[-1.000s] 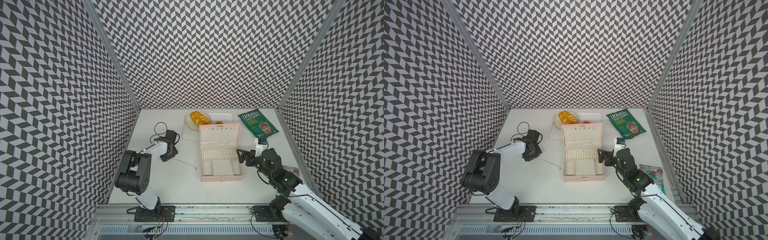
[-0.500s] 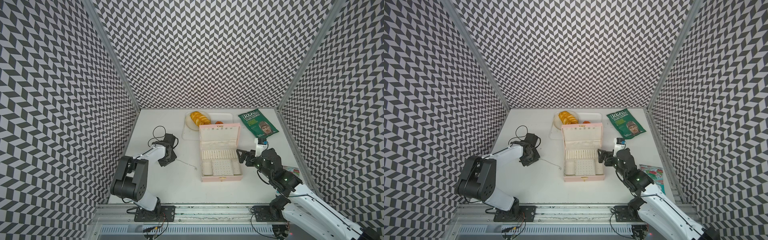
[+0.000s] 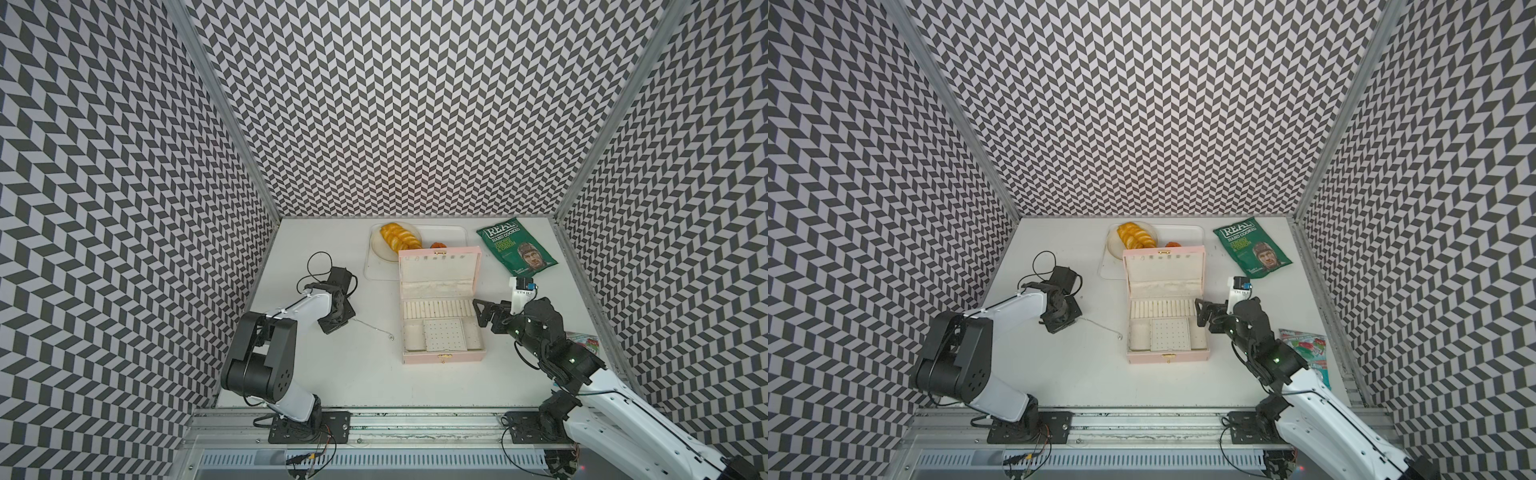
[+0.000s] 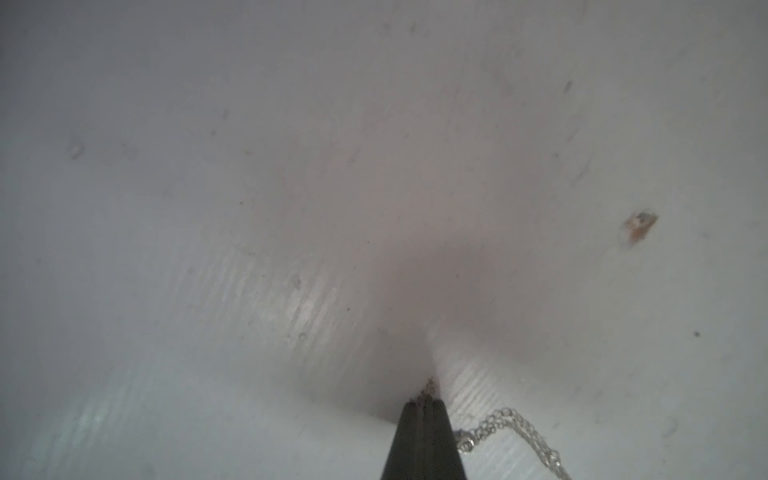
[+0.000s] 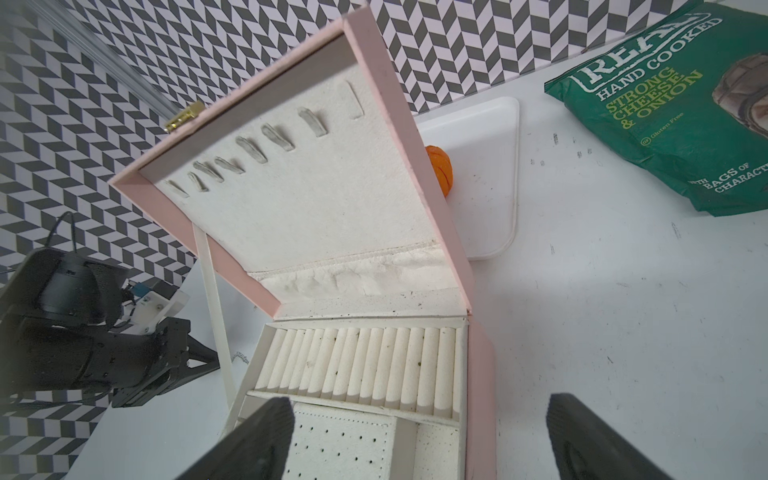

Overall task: Put jewelry chain into jewelry box
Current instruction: Pick up the necklace from the center of the board.

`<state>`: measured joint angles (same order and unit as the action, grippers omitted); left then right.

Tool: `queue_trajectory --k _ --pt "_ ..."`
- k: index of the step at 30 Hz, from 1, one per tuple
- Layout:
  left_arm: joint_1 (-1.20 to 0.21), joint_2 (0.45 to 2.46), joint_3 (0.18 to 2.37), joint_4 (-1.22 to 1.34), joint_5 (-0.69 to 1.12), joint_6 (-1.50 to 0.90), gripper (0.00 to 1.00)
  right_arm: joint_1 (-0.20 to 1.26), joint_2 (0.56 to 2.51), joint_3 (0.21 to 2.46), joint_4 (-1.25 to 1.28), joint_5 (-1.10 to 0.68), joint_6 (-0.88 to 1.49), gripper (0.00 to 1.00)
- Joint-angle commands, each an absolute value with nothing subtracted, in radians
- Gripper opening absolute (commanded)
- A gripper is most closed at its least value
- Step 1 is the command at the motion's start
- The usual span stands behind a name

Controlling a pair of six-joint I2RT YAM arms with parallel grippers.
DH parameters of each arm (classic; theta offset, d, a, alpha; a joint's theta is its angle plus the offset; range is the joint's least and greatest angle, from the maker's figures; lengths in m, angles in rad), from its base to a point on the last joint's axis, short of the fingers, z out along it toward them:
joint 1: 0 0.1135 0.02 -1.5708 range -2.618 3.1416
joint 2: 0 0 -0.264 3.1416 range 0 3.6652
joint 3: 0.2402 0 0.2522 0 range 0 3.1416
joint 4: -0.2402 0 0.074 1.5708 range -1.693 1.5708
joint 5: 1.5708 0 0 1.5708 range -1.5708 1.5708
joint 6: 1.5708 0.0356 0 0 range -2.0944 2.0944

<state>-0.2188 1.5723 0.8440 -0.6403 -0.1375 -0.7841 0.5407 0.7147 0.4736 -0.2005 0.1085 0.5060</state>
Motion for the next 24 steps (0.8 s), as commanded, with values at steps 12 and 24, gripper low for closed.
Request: queue_trajectory --k 12,24 --pt "-0.222 1.445 0.893 -0.701 -0.204 -0.786 0.00 0.538 0.729 0.496 -0.173 0.106 0.512 0.99" --pt "-0.225 1.240 0.979 -0.705 -0.225 -0.759 0.00 0.540 0.757 0.543 -0.182 0.095 0.515 1.00"
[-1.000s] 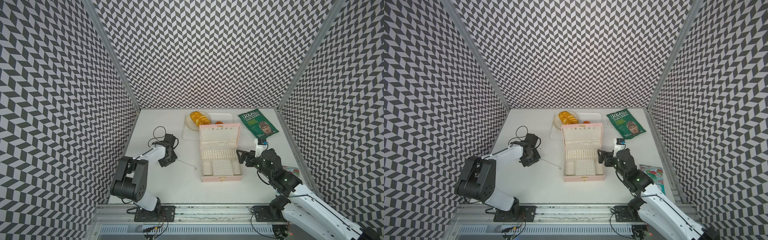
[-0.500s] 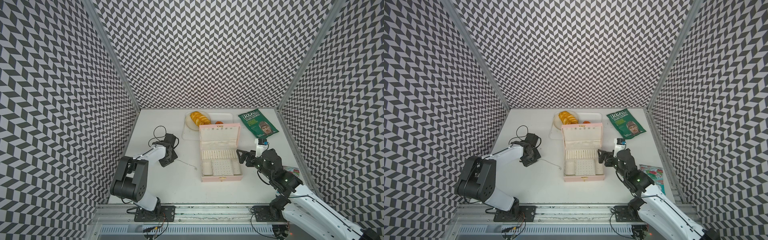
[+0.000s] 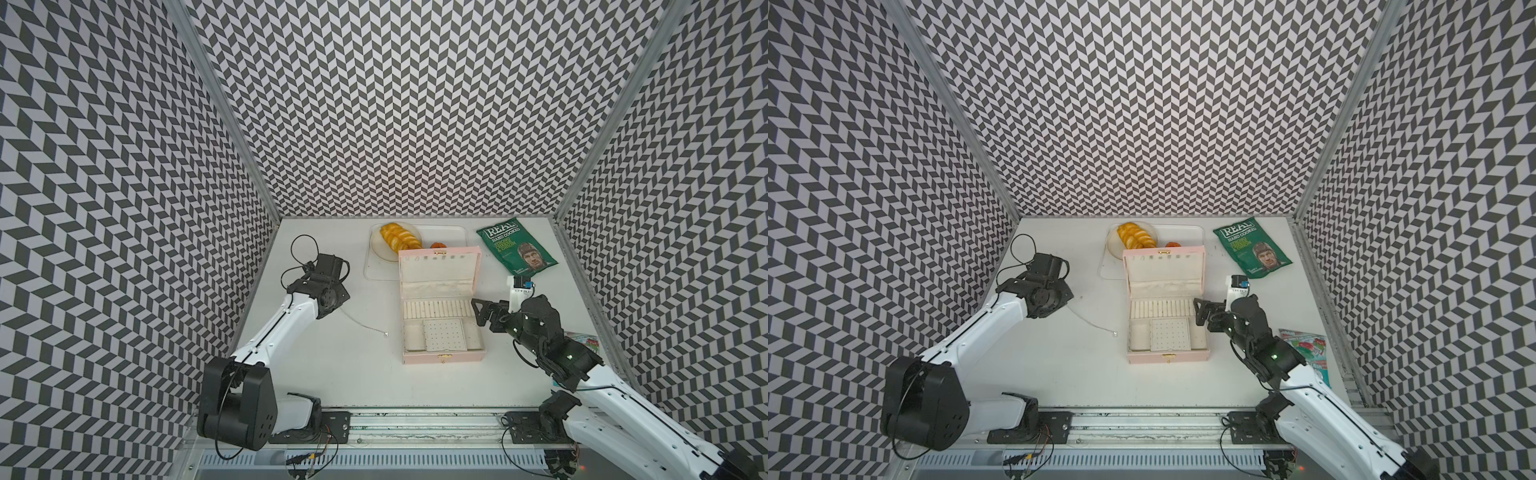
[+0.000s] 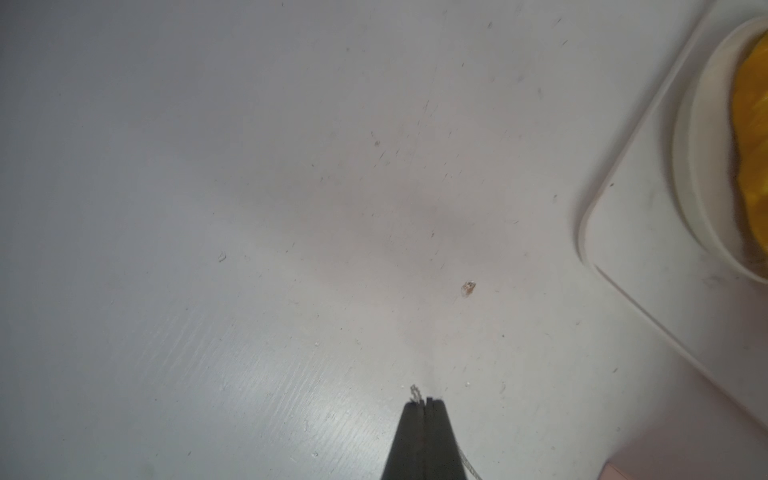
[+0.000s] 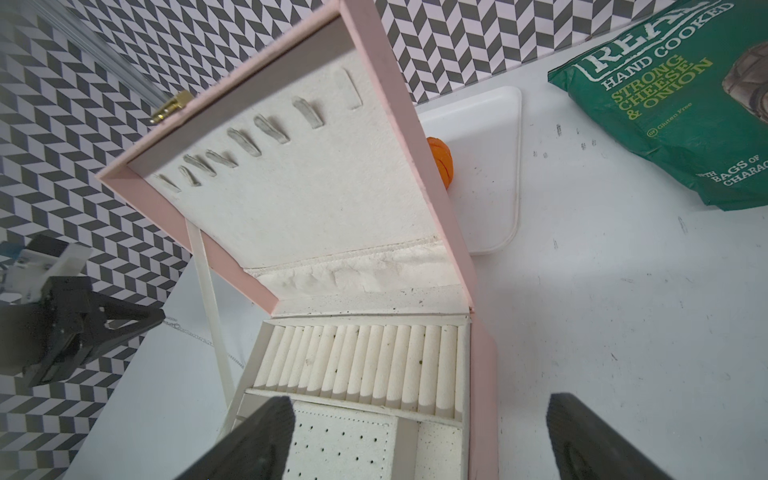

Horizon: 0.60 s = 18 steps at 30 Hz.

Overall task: Put jewelry chain into jewelry box
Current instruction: Pick up the necklace from the center of the board.

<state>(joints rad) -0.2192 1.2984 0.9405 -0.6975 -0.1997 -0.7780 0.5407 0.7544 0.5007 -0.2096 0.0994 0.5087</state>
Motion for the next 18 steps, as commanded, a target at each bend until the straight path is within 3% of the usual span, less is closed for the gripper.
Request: queue_trajectory --k 1,7,18 --pt "-0.224 1.219 0.987 -0.699 -0.226 -0.750 0.00 0.540 0.759 0.549 -0.184 0.096 0.514 1.00" --pt "-0.236 1.073 1.019 -0.619 -0.207 -0.656 0.00 0.540 0.785 0.589 -0.191 0.094 0.504 1.00" --pt "-0.316 0.977 1.131 -0.534 -0.221 -0.490 0.00 0.543 0.808 0.658 -0.169 0.067 0.454 1.00"
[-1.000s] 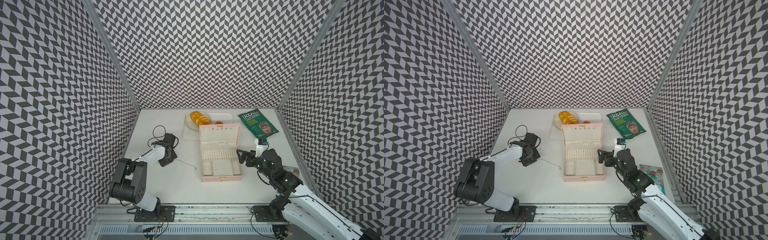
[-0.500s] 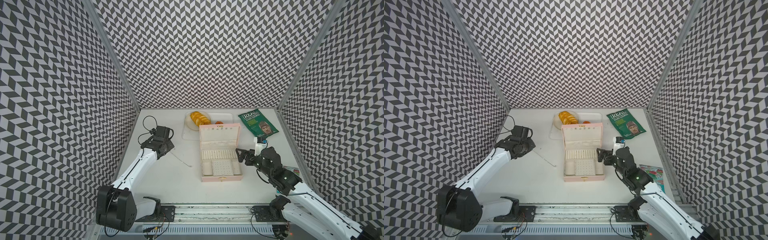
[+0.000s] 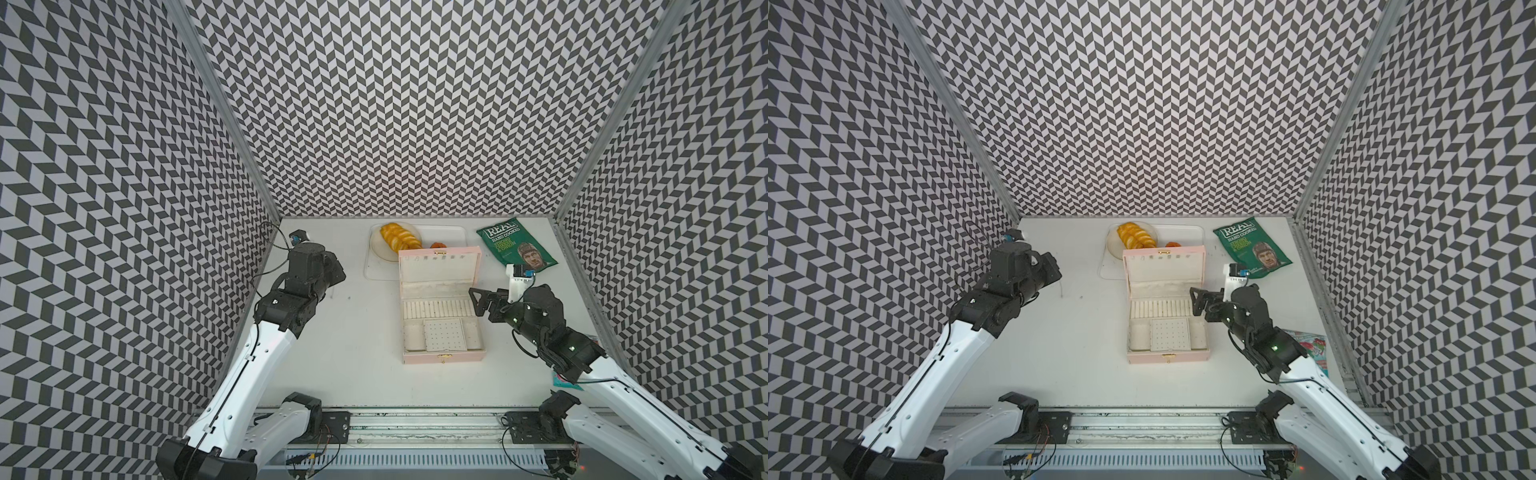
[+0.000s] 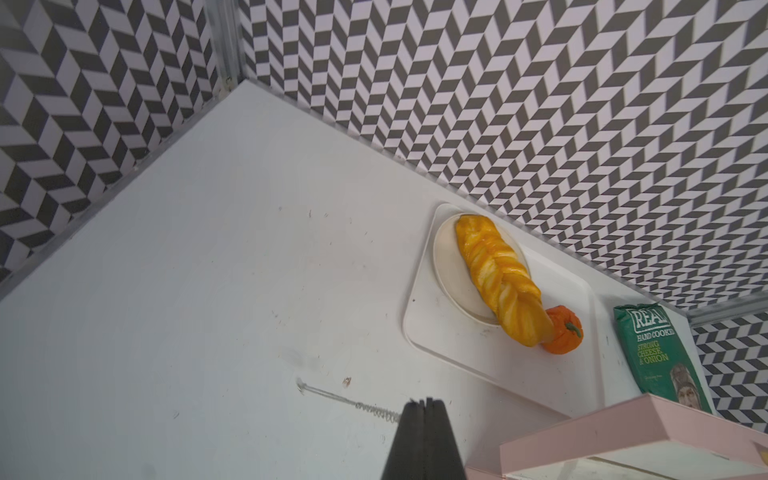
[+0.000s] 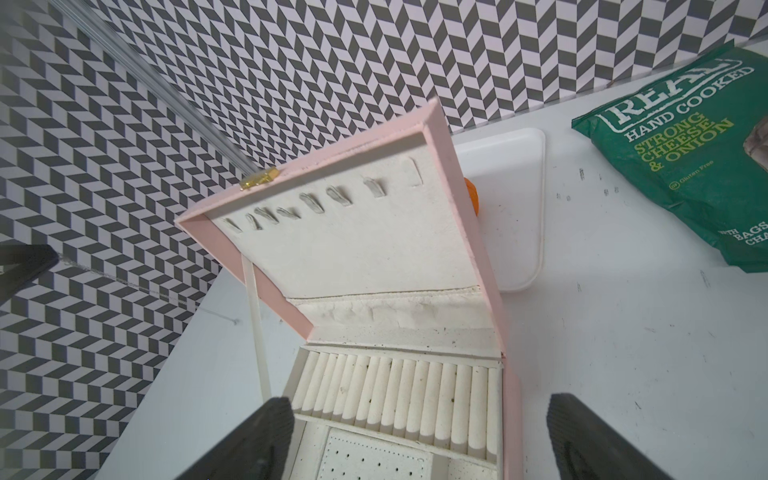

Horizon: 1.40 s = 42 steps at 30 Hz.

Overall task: Put jewelry chain into jewelry box
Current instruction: Pick up the necklace from the center of the board.

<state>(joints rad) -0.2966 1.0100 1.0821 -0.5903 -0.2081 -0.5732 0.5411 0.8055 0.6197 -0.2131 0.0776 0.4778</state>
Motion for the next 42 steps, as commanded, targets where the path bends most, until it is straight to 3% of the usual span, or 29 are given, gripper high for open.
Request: queue_trajectory --k 1,19,28,36,42 --pt "-0.325 0.976 1.147 -0.530 -0.215 -0.471 0.00 0.543 0.810 0.662 -0.161 0.065 0.451 1.00" --pt "-0.529 1.062 1.474 -0.528 -0.064 -0.339 0.00 0.572 0.866 0.766 0.036 -0.208 0.342 0.91" --pt "-0.667 1.117 1.566 -0.539 -0.033 -0.293 0.00 0.698 0.982 0.901 0.119 -0.254 0.252 0.84" --pt "-0.709 1.142 1.602 -0.554 -0.021 -0.294 0.00 0.784 1.052 0.928 0.247 -0.303 0.206 0.68" --pt "-0.740 1.153 1.628 -0.555 0.003 -0.306 0.00 0.825 1.093 0.943 0.286 -0.333 0.202 0.63"
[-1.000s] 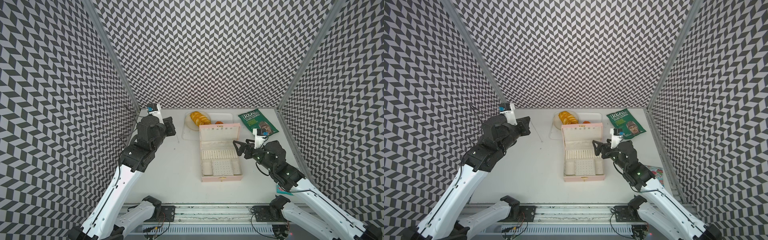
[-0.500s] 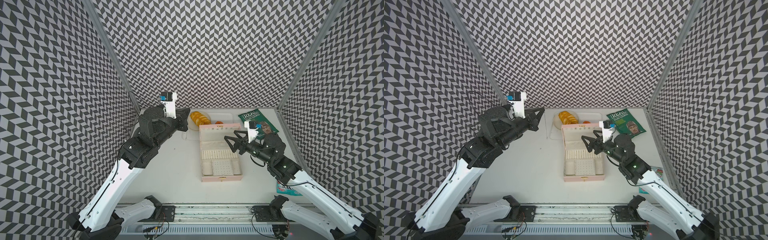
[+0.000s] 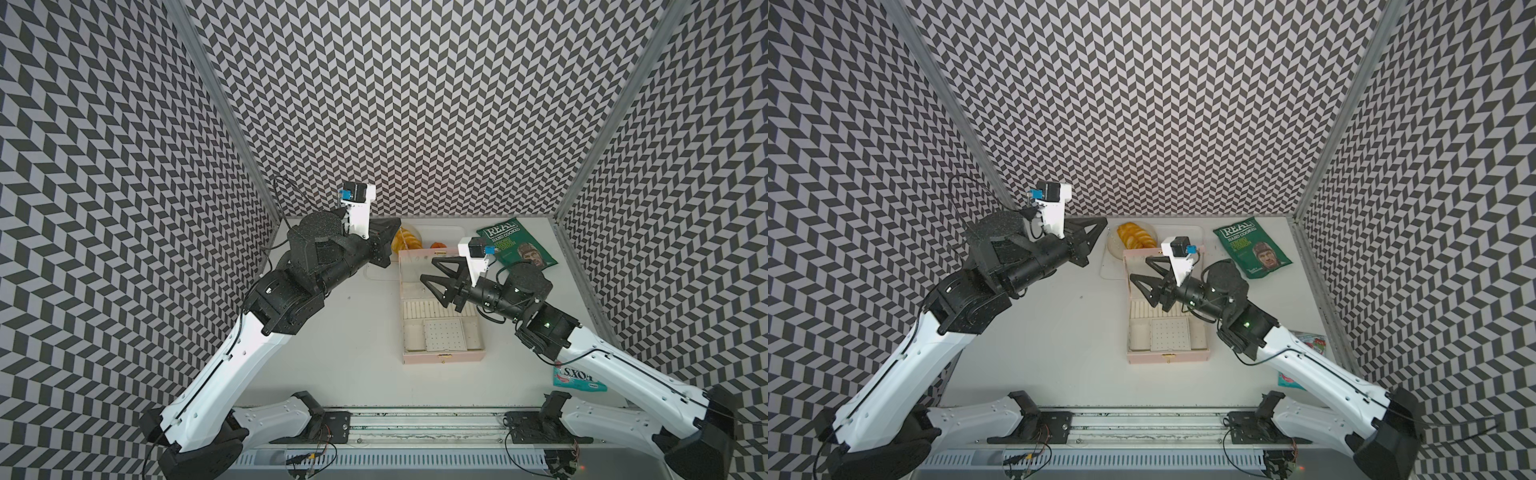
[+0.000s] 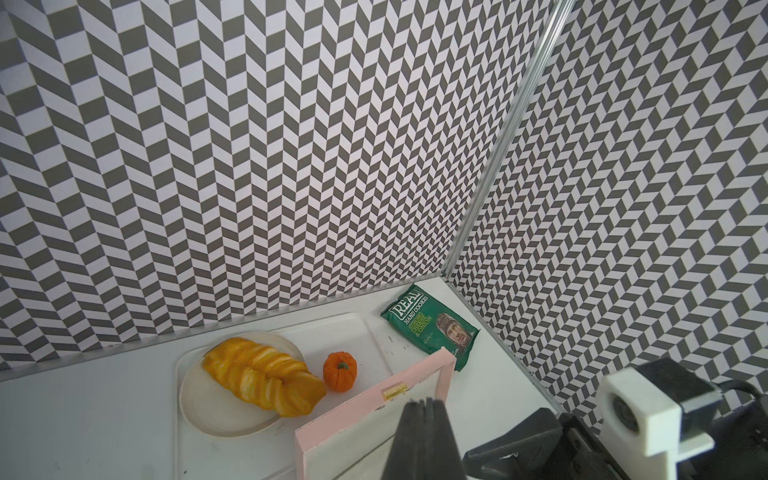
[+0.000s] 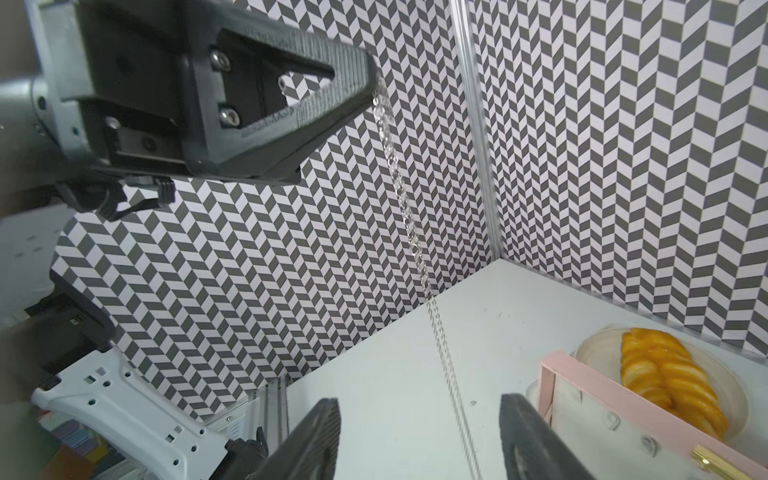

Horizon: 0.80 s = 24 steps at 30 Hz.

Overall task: Put jewelry chain into jewelry box
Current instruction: Pick up the necklace from the center of the board.

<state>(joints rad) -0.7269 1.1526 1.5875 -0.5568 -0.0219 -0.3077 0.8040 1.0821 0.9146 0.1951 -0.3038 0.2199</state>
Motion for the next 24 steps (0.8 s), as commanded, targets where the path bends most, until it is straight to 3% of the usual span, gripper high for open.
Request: queue_trajectory --k 1,7,13,24 --pt "-0.745 1.155 1.631 -0.556 0.007 -0.306 0.00 0.834 1.098 0.945 0.291 -0.333 0.201 0.63" --pt "-0.774 1.163 1.653 -0.553 0.019 -0.312 0.00 0.853 1.136 0.970 0.304 -0.322 0.199 0.47" --pt "-0.786 1.159 1.660 -0.549 0.015 -0.308 0.00 0.859 1.165 0.991 0.310 -0.304 0.195 0.52" --pt "-0.790 1.172 1.687 -0.549 0.022 -0.307 0.00 0.858 1.177 0.985 0.321 -0.256 0.183 0.47"
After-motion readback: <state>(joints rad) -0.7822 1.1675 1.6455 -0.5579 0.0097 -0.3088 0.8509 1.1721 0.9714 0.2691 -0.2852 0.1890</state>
